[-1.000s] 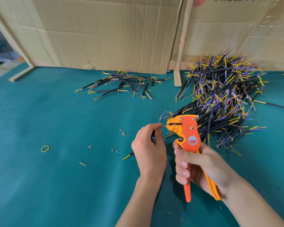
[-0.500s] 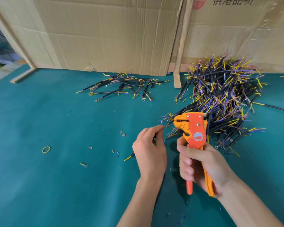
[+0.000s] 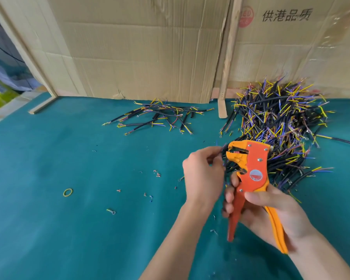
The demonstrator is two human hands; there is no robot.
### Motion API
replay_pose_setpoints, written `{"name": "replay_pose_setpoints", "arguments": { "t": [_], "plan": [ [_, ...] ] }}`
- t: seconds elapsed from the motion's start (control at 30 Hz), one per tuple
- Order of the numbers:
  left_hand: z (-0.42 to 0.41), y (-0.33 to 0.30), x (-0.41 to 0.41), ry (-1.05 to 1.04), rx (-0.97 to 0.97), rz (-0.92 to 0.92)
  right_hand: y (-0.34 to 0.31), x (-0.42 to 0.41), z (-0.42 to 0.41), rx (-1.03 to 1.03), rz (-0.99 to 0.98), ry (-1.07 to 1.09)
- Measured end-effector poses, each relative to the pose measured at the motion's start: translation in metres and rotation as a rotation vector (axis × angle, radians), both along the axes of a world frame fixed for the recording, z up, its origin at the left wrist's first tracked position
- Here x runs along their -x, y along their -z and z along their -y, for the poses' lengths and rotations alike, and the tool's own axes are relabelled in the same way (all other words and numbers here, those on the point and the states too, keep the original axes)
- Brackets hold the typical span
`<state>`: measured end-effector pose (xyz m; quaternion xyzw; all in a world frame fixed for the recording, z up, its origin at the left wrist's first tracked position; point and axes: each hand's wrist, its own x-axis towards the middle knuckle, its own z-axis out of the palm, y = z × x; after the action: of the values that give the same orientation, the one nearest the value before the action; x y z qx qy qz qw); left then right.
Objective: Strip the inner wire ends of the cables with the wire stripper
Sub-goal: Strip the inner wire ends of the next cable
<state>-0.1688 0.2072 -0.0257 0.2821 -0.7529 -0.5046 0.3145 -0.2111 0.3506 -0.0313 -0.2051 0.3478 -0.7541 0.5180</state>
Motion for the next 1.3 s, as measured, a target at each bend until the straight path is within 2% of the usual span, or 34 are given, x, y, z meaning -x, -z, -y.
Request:
{"name": "replay_pose_setpoints", "arguments": {
  "t": [0.07, 0.17, 0.23, 0.3, 0.4, 0.6, 0.77, 0.9, 1.07, 1.17, 1.3],
  "plan": [
    [0.007, -0.019, 0.026, 0.166, 0.002, -0.018, 0.000, 0.002, -0.003, 0.046, 0.017, 0.002],
    [0.027, -0.032, 0.059, 0.419, 0.015, 0.084, -0.004, 0.007, -0.005, 0.116, 0.083, 0.048],
    [0.059, -0.029, 0.067, 0.355, 0.210, 0.200, -0.004, 0.010, -0.006, 0.098, 0.107, 0.116],
    [0.100, -0.022, 0.066, 0.181, 0.419, 0.318, -0.003, 0.010, -0.004, 0.055, 0.110, 0.168],
    [0.159, -0.014, 0.053, -0.045, 0.545, 0.440, -0.001, 0.005, 0.001, 0.008, 0.118, 0.168],
    [0.225, 0.006, 0.034, 0.064, 0.766, 0.844, 0.002, -0.010, 0.014, -0.085, 0.099, 0.058],
    [0.229, 0.008, 0.045, 0.033, 0.815, 0.912, 0.008, -0.017, 0.023, -0.146, 0.092, -0.003],
    [0.236, 0.009, 0.051, -0.030, 0.827, 0.885, 0.013, -0.015, 0.025, -0.167, 0.095, -0.003],
    [0.241, 0.009, 0.049, -0.069, 0.939, 0.785, 0.016, -0.013, 0.027, -0.175, 0.084, 0.007],
    [0.239, 0.000, 0.045, -0.021, 1.018, 0.628, 0.016, -0.013, 0.027, -0.167, 0.064, -0.002],
    [0.226, -0.024, 0.046, 0.011, 0.856, 0.331, 0.016, -0.013, 0.026, -0.160, 0.029, -0.004]
  ]
}}
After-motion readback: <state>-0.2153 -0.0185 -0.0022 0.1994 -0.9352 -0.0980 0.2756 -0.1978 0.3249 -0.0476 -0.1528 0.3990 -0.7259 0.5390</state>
